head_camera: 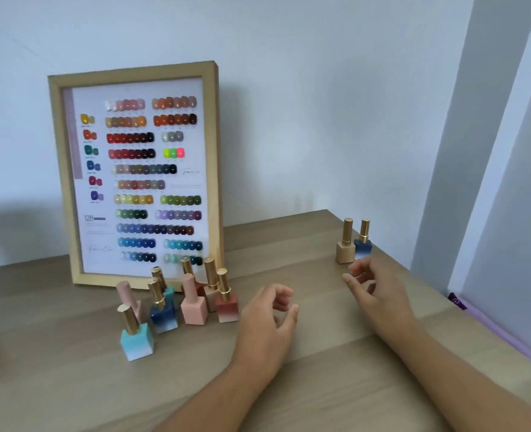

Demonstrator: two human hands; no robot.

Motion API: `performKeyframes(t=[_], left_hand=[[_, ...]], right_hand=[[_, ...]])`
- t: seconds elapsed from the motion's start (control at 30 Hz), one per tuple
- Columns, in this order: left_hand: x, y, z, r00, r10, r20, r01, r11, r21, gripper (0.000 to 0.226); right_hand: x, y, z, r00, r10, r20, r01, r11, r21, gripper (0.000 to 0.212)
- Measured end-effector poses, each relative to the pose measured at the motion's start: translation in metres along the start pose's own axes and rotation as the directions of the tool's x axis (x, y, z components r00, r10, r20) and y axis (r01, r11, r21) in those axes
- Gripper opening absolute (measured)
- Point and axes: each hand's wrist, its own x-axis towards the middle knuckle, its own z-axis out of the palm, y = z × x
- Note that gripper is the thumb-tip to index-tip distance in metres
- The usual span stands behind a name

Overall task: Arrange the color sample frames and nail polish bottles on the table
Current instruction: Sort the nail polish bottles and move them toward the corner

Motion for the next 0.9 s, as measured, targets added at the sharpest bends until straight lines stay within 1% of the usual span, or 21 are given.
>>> performKeyframes(t=[0.13,0.23,0.33,0.4,0.47,0.5,0.53,0.63,0.77,0.9], left_hand=[[-0.041,-0.015,-0.060,0.998,0.023,-0.057,-0.017,0.994,0.104,0.019],[-0.064,-0.030,-0.106,0.987,-0.008,-0.159,0.033,0.987,0.158,0.021],[-0.073,-0.050,-0.144,0.936,-0.067,-0.345,0.126,0.980,0.151,0.027],[-0.072,-0.065,-0.162,0.899,-0.159,-0.408,0.227,0.966,0.124,0.031],[-0.065,-0.076,-0.168,0.887,-0.279,-0.368,0.331,0.940,0.083,0.041],[-0.061,-0.079,-0.169,0.889,-0.316,-0.331,0.357,0.932,0.070,0.046],[-0.058,-0.081,-0.169,0.900,-0.324,-0.292,0.359,0.931,0.071,0.049],[-0.052,-0.082,-0.164,0.934,-0.302,-0.190,0.330,0.934,0.137,0.045],[-0.047,-0.081,-0.163,0.937,-0.309,-0.160,0.339,0.915,0.217,0.035],[-0.049,-0.075,-0.163,0.943,-0.305,-0.129,0.324,0.933,0.157,0.024]], right_hand=[[-0.024,-0.040,0.042,0.980,-0.086,0.179,0.081,0.996,0.033,0.014],[-0.035,-0.061,0.071,0.949,-0.096,0.301,0.081,0.995,0.059,0.028],[-0.038,-0.074,0.093,0.935,-0.068,0.349,0.053,0.997,0.052,0.042],[-0.038,-0.079,0.104,0.939,-0.043,0.340,0.022,0.998,0.064,0.047],[-0.035,-0.080,0.109,0.939,-0.008,0.343,-0.018,0.997,0.071,0.048],[-0.034,-0.081,0.111,0.935,0.009,0.354,-0.034,0.997,0.062,0.048],[-0.032,-0.080,0.112,0.931,0.021,0.364,-0.042,0.998,0.051,0.046],[-0.030,-0.081,0.114,0.928,0.020,0.373,-0.026,1.000,0.009,0.037],[-0.029,-0.084,0.116,0.918,0.007,0.396,-0.006,1.000,-0.002,0.025],[-0.030,-0.083,0.111,0.907,-0.004,0.422,-0.016,0.999,0.043,0.014]])
